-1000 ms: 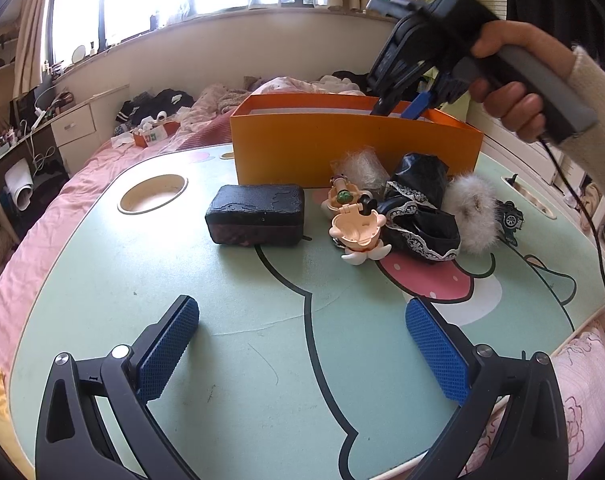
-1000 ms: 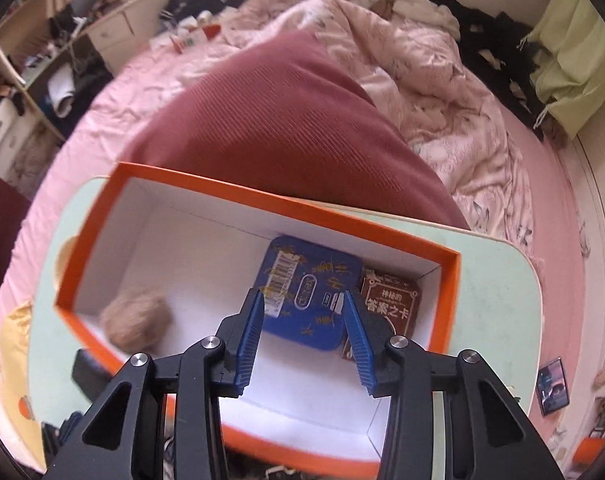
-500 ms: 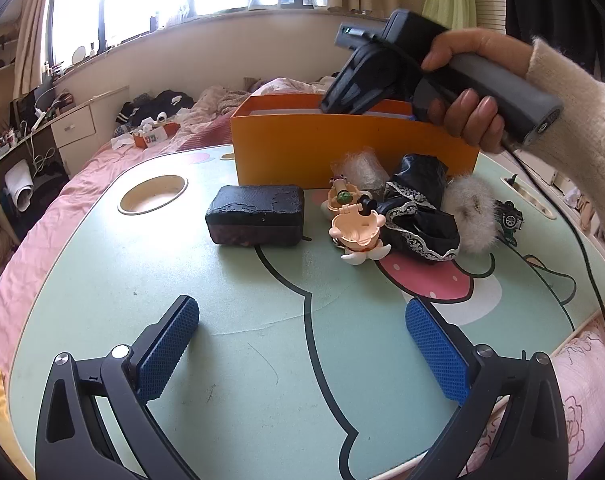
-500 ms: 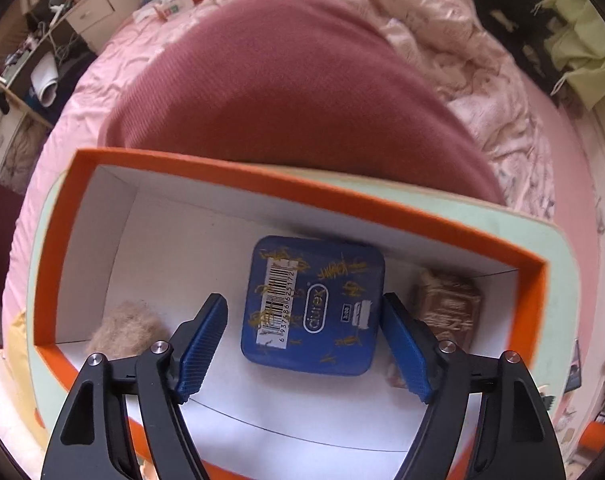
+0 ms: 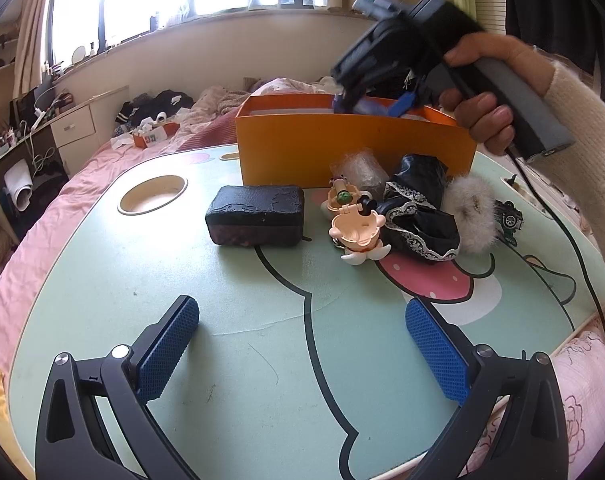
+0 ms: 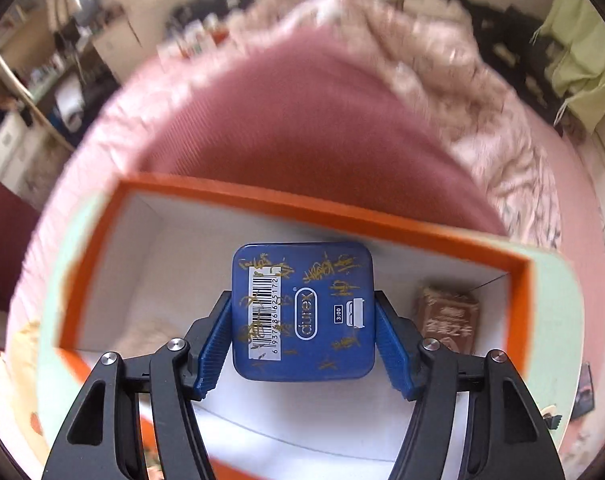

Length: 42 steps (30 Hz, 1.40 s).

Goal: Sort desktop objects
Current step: 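Lift the blue tin out and set it beside the toy car, right gripper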

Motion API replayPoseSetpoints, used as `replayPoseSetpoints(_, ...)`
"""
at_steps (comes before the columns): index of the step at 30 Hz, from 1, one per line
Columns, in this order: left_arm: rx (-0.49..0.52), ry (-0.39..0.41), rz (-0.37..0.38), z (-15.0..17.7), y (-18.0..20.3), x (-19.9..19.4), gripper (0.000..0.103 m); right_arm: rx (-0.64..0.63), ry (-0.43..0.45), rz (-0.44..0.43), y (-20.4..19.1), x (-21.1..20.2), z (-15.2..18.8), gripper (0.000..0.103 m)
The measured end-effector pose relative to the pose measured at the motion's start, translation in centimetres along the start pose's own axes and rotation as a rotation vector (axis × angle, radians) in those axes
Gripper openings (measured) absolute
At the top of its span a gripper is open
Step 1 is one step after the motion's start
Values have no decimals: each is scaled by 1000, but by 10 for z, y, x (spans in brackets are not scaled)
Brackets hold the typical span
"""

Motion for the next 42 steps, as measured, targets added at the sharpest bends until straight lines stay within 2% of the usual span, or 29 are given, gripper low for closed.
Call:
replayPoseSetpoints(4, -3, 0, -4, 0, 0, 0, 103, 6, 142, -64, -6, -56, -2, 66)
replayPoseSetpoints(6, -3, 0, -4, 0, 0, 0, 103, 0, 201, -88, -8, -86, 8, 66)
replayPoseSetpoints(9, -5, 0, -6, 0, 0, 0, 103, -18, 238, -109, -9, -116, 33, 66)
replayPoseSetpoints(11, -5, 1, -6, 0, 0, 0, 103, -38, 220, -133, -14, -124, 60, 66)
replayPoseSetpoints(17, -5, 0, -6, 0, 0, 0, 103, -87, 105, -184, -28, -107, 141, 66)
replayPoseSetpoints(20, -5, 1, -6, 0, 0, 0, 103, -51, 98, -157, -14, -102, 162, 66)
replayPoseSetpoints(24, -6, 1, -7, 0, 0, -1, 103, 16, 144, -42, 23, -109, 169, 66)
replayPoseSetpoints(28, -6, 0, -7, 0, 0, -1, 103, 95, 99, 129, 65, -92, 174, 66)
replayPoseSetpoints(32, -6, 0, -7, 0, 0, -1, 103, 120, 47, 71, 68, -68, 176, 66)
replayPoseSetpoints(35, -6, 1, -7, 0, 0, -1, 103, 94, 55, 76, 59, -65, 171, 66)
replayPoseSetpoints(38, -6, 0, -7, 0, 0, -1, 103, 67, 96, 42, 47, -68, 165, 68)
replayPoseSetpoints(40, -7, 1, -9, 0, 0, -1, 103, 76, 145, 62, 46, -76, 165, 81)
replayPoseSetpoints(42, -7, 0, -9, 0, 0, -1, 103, 72, 188, 69, 46, -87, 168, 83)
Point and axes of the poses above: each gripper's, at about its wrist camera, not at the fingertips, and x roughly the way its jaws point, y to its right, z to its underside, the point moved 6 cm from there along x, roughly the way its jaws point, and after that the axes turned 2 degrees about -x, right-handed, at the moved point
